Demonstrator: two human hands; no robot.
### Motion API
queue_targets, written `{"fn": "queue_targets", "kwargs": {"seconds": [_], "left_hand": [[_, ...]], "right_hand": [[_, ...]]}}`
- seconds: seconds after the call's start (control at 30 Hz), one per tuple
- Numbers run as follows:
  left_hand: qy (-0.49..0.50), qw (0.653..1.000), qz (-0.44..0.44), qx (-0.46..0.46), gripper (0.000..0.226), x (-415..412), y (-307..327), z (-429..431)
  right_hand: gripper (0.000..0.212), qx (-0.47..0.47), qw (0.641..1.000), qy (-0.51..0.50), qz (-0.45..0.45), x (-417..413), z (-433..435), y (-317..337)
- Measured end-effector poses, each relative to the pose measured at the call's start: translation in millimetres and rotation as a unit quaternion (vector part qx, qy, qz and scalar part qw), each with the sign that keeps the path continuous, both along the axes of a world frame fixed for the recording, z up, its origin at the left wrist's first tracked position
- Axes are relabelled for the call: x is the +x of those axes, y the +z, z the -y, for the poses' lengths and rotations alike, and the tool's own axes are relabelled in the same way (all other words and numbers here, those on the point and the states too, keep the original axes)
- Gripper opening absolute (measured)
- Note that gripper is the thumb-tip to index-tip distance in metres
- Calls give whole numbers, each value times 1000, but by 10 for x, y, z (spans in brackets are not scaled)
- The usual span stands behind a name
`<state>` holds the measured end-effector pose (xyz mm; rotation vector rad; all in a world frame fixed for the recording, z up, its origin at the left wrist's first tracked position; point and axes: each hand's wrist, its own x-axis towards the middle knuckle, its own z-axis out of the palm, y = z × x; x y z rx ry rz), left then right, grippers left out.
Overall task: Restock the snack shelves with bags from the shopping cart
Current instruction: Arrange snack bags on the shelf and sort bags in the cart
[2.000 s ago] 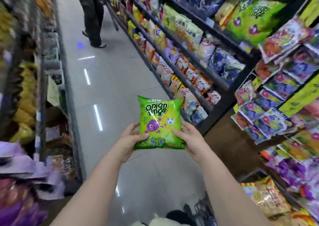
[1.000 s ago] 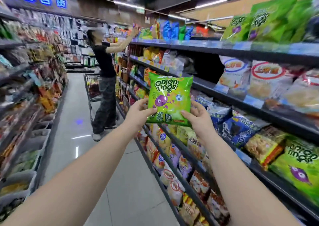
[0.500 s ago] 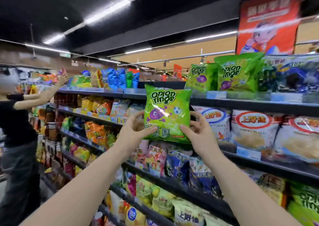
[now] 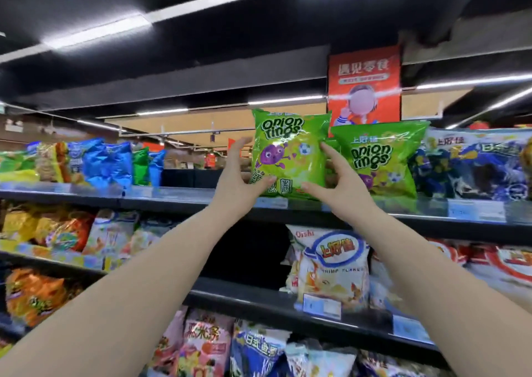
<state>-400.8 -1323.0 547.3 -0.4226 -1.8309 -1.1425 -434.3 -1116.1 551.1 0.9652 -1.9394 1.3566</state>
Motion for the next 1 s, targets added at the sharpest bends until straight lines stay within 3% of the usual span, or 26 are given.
{"fn": "queue_targets", "kwargs": {"seconds": [0.13,0.27,0.53,0.87,1.0], "left_hand": [[-26,997,-6,-66,69,-440,240,103],[-69,990,15,-122,78,-850,287,223],[-97,985,-4,-143,80,-1347,354,409],[-148,968,-17,-203,79,-1393,268,614],[-191,959,15,-210,55,-1359,281,692]], "right_hand": [[91,7,996,-82,-36,-305,115,180],[89,49,984,-166,-28,-498,159,210],[86,62,964,-256,-25,-724,445,258],[82,65,950,-304,-22,-638,554,82],[82,99,944,-315,-1,-587,491,121]]}}
